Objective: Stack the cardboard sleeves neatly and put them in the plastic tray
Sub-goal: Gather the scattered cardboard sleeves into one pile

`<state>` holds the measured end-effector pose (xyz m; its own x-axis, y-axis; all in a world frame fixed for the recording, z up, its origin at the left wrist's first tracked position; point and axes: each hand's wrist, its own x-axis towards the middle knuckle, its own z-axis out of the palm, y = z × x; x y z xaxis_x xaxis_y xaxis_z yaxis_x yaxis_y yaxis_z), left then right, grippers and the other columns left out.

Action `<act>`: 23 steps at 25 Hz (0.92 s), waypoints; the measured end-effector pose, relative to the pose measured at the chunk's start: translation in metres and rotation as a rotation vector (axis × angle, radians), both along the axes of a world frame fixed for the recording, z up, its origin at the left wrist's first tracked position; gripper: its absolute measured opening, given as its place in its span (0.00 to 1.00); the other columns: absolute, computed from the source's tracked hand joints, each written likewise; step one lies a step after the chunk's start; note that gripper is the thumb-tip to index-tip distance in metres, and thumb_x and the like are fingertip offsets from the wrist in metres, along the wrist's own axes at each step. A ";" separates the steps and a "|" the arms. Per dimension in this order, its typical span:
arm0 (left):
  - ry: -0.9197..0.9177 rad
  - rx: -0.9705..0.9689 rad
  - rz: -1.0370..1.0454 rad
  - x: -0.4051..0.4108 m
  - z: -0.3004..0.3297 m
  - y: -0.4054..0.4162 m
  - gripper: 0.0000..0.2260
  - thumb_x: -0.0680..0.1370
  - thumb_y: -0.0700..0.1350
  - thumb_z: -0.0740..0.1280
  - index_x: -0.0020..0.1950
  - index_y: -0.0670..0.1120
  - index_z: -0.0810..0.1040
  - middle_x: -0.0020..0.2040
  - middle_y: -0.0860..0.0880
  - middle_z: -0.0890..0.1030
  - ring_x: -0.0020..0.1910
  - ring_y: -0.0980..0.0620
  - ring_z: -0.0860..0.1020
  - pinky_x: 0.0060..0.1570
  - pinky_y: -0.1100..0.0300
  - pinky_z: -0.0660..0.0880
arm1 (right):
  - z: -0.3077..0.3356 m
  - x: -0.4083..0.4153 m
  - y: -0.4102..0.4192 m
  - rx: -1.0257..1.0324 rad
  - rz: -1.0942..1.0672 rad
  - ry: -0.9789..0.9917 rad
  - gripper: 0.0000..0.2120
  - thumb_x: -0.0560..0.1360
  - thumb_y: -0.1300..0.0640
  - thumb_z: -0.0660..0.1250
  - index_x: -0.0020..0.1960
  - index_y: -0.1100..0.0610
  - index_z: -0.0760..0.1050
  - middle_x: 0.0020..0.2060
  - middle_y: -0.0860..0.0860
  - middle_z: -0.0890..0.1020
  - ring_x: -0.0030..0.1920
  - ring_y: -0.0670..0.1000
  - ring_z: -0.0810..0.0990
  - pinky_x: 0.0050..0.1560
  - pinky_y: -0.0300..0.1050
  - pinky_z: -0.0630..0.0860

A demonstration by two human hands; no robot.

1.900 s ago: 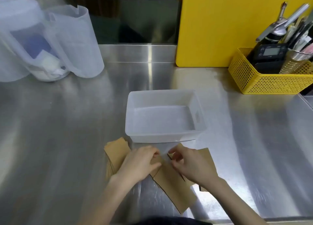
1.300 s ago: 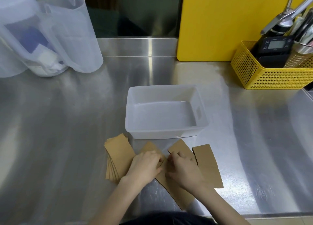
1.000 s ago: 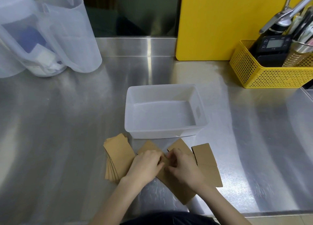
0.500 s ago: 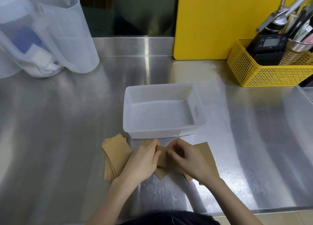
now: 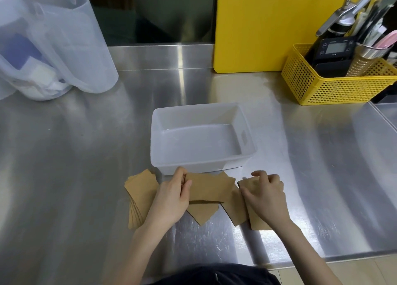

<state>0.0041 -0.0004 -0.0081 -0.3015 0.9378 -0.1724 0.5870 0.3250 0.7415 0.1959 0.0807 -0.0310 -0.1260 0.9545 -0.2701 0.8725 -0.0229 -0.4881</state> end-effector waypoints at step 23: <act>-0.317 0.037 0.188 -0.006 0.009 -0.003 0.02 0.78 0.40 0.56 0.49 0.45 0.67 0.37 0.44 0.73 0.41 0.33 0.76 0.25 0.73 0.73 | 0.020 -0.005 -0.008 -0.074 0.262 0.423 0.26 0.67 0.56 0.71 0.61 0.42 0.64 0.55 0.47 0.63 0.57 0.46 0.69 0.51 0.27 0.67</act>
<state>-0.0022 -0.0032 0.0014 -0.4063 0.8784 -0.2517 0.2591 0.3749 0.8901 0.1913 0.0728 -0.0107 -0.4723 0.8564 -0.2087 0.5792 0.1230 -0.8058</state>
